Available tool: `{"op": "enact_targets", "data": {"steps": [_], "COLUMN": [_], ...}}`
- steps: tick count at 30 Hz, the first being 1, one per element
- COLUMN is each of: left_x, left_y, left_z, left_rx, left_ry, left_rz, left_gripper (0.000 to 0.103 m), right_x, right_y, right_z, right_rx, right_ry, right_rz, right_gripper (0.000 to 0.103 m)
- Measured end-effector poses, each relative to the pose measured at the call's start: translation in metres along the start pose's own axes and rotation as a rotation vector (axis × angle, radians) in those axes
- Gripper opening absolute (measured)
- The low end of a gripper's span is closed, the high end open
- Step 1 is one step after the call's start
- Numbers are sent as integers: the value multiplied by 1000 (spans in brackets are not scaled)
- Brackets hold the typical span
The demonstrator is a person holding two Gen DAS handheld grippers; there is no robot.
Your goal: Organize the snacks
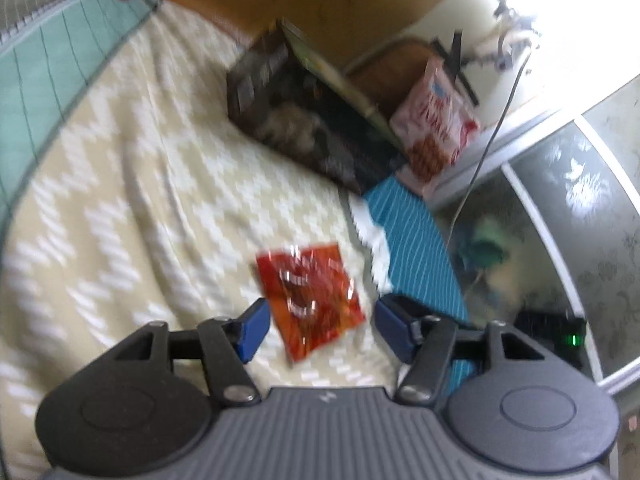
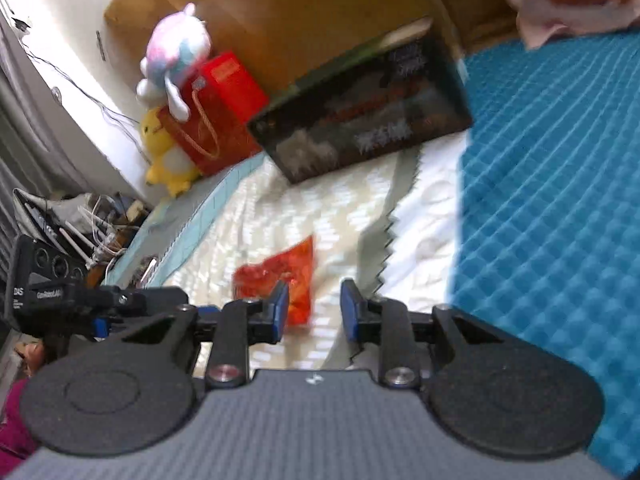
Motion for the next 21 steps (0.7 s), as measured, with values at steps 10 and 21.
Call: {"op": "enact_targets", "data": {"steps": [10,21], "left_x": [3,9], "left_y": [3,17], "left_z": [2,9], "left_rx": [-34,-76], "left_ry": [-8,69], "left_rz": [-20,-25], "left_gripper": [69,21], "right_x": [2,14], "right_y": [-10,7], "right_z": [9,-10], "right_rx": [10,-77], "right_ry": [129,180], "right_rz": [176,230], "right_gripper": [2,3]}}
Point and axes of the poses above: each gripper's, at about its wrist camera, not at the fingertips, and z roughly the way its jaws point, x to its left, y to its top, the point moved 9 cm from there along z, roughly the way its jaws point, and after that the axes turned 13 degrees about y, right-handed, at the moved point
